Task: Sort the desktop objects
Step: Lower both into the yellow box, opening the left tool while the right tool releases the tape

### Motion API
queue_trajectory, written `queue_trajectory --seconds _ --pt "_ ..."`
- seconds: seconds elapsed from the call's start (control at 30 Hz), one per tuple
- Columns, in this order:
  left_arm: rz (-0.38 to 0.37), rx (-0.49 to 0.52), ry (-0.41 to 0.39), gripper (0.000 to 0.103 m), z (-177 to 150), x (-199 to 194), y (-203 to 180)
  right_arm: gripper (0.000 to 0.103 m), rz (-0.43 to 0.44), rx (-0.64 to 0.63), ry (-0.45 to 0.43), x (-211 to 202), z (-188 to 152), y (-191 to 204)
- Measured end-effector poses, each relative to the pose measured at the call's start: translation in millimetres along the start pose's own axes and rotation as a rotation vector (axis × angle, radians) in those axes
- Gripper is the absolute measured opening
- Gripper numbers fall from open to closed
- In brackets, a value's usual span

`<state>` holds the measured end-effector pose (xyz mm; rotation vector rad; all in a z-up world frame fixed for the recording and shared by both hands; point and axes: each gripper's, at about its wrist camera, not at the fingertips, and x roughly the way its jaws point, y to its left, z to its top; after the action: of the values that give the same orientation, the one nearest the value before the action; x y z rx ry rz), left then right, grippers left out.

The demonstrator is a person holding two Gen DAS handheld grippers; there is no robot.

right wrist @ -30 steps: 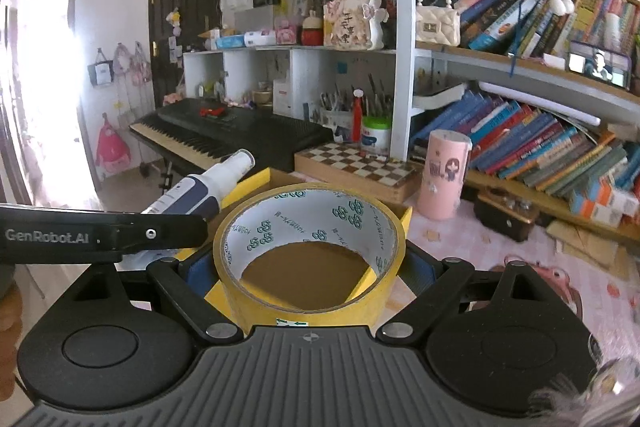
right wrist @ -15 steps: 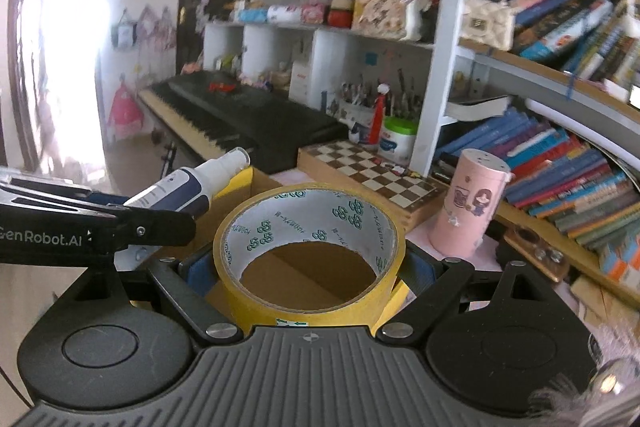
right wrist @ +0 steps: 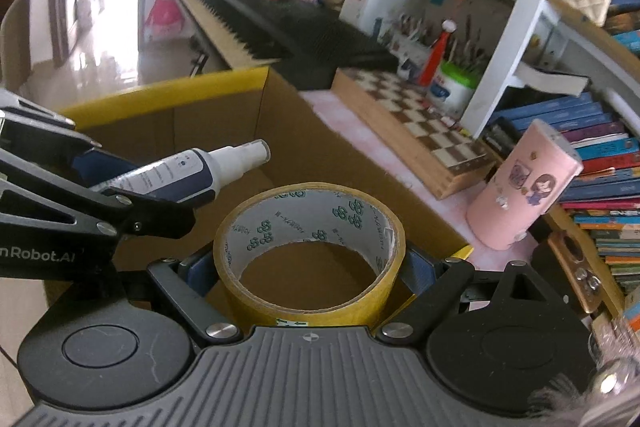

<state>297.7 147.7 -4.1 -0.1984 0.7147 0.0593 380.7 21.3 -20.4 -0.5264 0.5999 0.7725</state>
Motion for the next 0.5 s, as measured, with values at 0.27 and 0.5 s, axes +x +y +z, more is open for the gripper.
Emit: queue_trajectory --seconds 0.27,0.5 --pt "0.018 0.005 0.047 0.031 -3 18 -6 0.09 0.023 -0.075 0.038 12 -7 2" --pt "0.008 0.032 0.036 0.031 -2 22 -16 0.09 0.015 -0.145 0.058 18 -9 9"
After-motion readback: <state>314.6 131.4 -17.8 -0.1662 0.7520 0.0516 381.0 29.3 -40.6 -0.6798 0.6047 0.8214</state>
